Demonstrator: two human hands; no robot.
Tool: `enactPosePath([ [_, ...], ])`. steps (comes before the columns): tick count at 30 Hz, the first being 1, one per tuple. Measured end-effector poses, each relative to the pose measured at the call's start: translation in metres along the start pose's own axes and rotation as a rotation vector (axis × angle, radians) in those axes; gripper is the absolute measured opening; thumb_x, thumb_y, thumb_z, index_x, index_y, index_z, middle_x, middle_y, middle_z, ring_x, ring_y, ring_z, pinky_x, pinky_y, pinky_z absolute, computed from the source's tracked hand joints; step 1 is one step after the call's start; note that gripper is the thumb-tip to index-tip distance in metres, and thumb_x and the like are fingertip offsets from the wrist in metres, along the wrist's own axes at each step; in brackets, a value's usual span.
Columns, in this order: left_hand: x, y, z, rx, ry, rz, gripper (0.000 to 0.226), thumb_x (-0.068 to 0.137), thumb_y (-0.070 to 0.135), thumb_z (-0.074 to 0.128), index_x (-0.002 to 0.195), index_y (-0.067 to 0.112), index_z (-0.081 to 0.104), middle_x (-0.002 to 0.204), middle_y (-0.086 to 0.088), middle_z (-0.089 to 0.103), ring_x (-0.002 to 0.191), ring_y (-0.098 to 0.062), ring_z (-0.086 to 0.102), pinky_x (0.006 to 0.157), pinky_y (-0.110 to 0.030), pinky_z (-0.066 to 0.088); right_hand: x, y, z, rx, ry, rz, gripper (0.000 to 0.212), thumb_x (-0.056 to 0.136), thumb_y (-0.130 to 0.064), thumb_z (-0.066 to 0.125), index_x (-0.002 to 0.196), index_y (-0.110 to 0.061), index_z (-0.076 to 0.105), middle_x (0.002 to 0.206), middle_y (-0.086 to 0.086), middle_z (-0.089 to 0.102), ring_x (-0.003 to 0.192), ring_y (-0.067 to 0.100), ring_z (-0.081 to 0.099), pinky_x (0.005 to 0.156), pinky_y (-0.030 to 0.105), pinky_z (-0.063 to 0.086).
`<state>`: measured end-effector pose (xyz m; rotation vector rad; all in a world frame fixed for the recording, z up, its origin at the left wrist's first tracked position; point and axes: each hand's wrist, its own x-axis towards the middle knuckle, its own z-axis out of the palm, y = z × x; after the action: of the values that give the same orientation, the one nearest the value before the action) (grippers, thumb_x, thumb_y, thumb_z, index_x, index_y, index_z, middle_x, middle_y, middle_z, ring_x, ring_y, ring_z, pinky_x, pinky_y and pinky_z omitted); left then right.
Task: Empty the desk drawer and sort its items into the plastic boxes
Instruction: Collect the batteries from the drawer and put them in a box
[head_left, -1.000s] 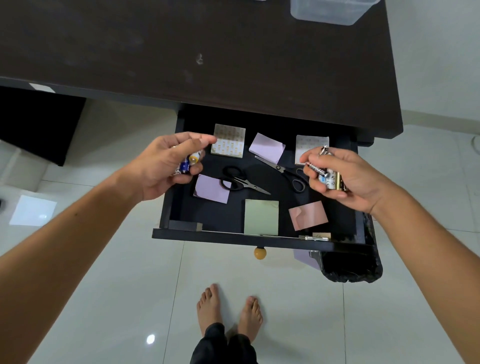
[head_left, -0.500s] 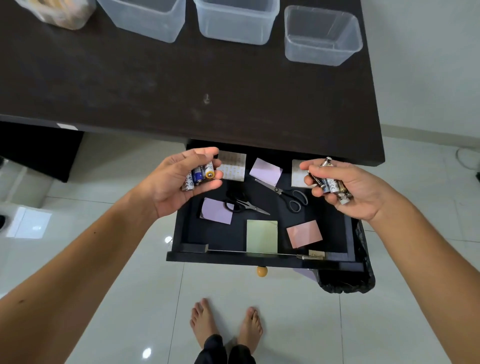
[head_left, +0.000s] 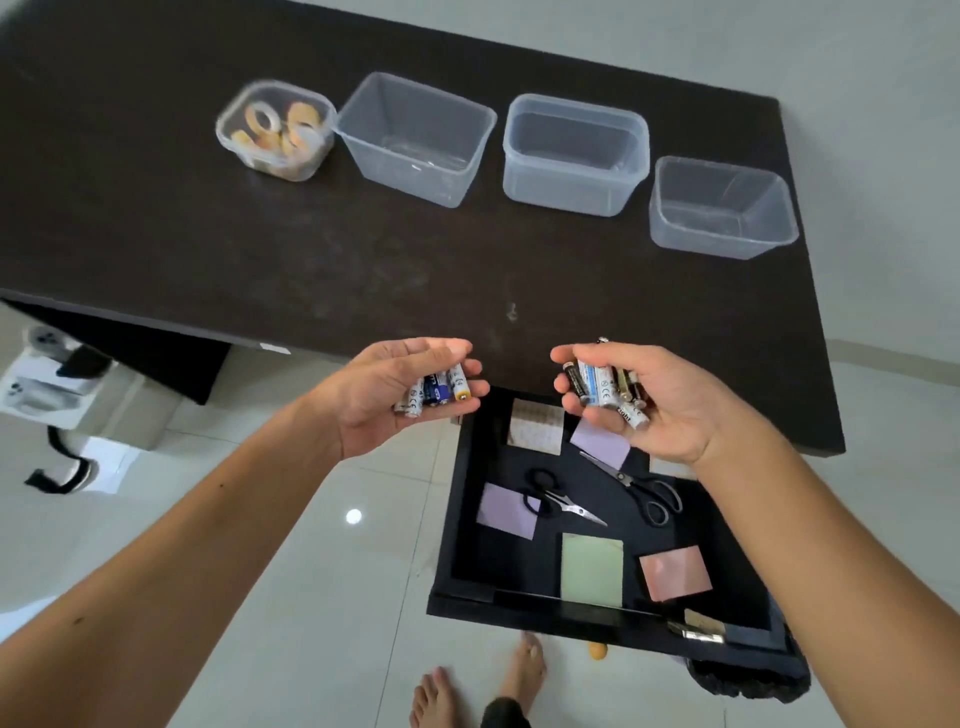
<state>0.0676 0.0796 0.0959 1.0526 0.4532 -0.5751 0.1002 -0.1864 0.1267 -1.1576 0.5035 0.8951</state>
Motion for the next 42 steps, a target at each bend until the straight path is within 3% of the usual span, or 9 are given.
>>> enactPosePath([
  [3,0.001,0.030,-0.012,-0.009,0.052,0.006,0.032,0.096,0.014,0.070,0.123,-0.002,0.069,0.114,-0.021,0.077,0.103,-0.033,0.078,0.083,-0.040,0.066,0.020,-0.024,0.032,0.001,-0.051,-0.010,0.025,0.098,-0.017,0.064,0.114,-0.002,0.075,0.085,0.014,0.072,0.070,0.021,0.073,0.054,0.028,0.063],
  [10,0.027,0.107,-0.034,-0.007,0.129,0.031,0.031,0.099,0.017,0.069,0.125,0.000,0.068,0.112,-0.019,0.078,0.107,-0.034,0.077,0.083,-0.041,0.066,0.076,-0.090,0.086,0.073,-0.101,-0.039,0.031,0.100,-0.012,0.064,0.123,0.008,0.069,0.095,0.022,0.068,0.082,0.027,0.076,0.068,0.039,0.067],
  [18,0.080,0.180,-0.051,0.119,0.118,0.089,0.024,0.096,0.008,0.072,0.119,0.002,0.070,0.113,-0.019,0.076,0.105,-0.032,0.078,0.085,-0.041,0.065,0.125,-0.154,0.113,-0.062,-0.146,-0.102,0.025,0.097,0.001,0.064,0.122,0.004,0.070,0.095,0.019,0.071,0.089,0.025,0.077,0.071,0.035,0.066],
  [27,0.139,0.241,-0.059,0.143,0.134,0.113,0.025,0.092,0.004,0.075,0.117,-0.001,0.069,0.107,-0.017,0.078,0.101,-0.032,0.079,0.083,-0.041,0.066,0.177,-0.212,0.136,-0.013,-0.061,-0.163,0.024,0.096,0.003,0.066,0.119,0.007,0.070,0.103,0.019,0.070,0.092,0.025,0.076,0.075,0.038,0.067],
  [31,0.161,0.259,-0.057,0.191,0.150,0.093,0.018,0.093,0.006,0.075,0.110,0.003,0.072,0.119,-0.024,0.075,0.110,-0.036,0.076,0.093,-0.044,0.063,0.193,-0.227,0.141,0.053,0.009,-0.155,0.029,0.097,0.007,0.063,0.125,0.014,0.065,0.120,0.025,0.065,0.108,0.031,0.072,0.083,0.046,0.066],
  [34,0.175,0.268,-0.057,0.279,0.156,0.061,0.019,0.095,0.012,0.074,0.113,0.007,0.071,0.121,-0.023,0.075,0.111,-0.031,0.075,0.090,-0.042,0.064,0.205,-0.232,0.139,0.060,0.052,-0.124,0.027,0.097,0.010,0.062,0.123,0.015,0.065,0.130,0.028,0.066,0.118,0.037,0.071,0.083,0.047,0.066],
  [36,0.183,0.271,-0.061,0.313,0.155,0.043,0.024,0.096,0.014,0.074,0.120,0.010,0.070,0.118,-0.019,0.075,0.105,-0.023,0.074,0.086,-0.037,0.065,0.211,-0.232,0.138,0.038,0.064,-0.098,0.026,0.096,0.008,0.064,0.122,0.013,0.066,0.128,0.028,0.069,0.114,0.037,0.074,0.088,0.049,0.065],
  [38,0.187,0.272,-0.064,0.318,0.141,0.029,0.029,0.097,0.014,0.073,0.125,0.010,0.068,0.122,-0.014,0.074,0.112,-0.020,0.072,0.088,-0.038,0.065,0.214,-0.231,0.138,0.016,0.077,-0.093,0.026,0.097,0.007,0.064,0.122,0.011,0.067,0.126,0.026,0.071,0.114,0.035,0.074,0.094,0.049,0.063],
  [42,0.191,0.270,-0.070,0.315,0.078,0.016,0.033,0.100,0.016,0.069,0.131,0.008,0.065,0.122,-0.015,0.075,0.103,-0.023,0.074,0.099,-0.044,0.059,0.215,-0.228,0.141,0.000,0.090,-0.123,0.026,0.099,0.009,0.057,0.124,0.009,0.063,0.120,0.025,0.069,0.114,0.031,0.071,0.089,0.044,0.064],
])
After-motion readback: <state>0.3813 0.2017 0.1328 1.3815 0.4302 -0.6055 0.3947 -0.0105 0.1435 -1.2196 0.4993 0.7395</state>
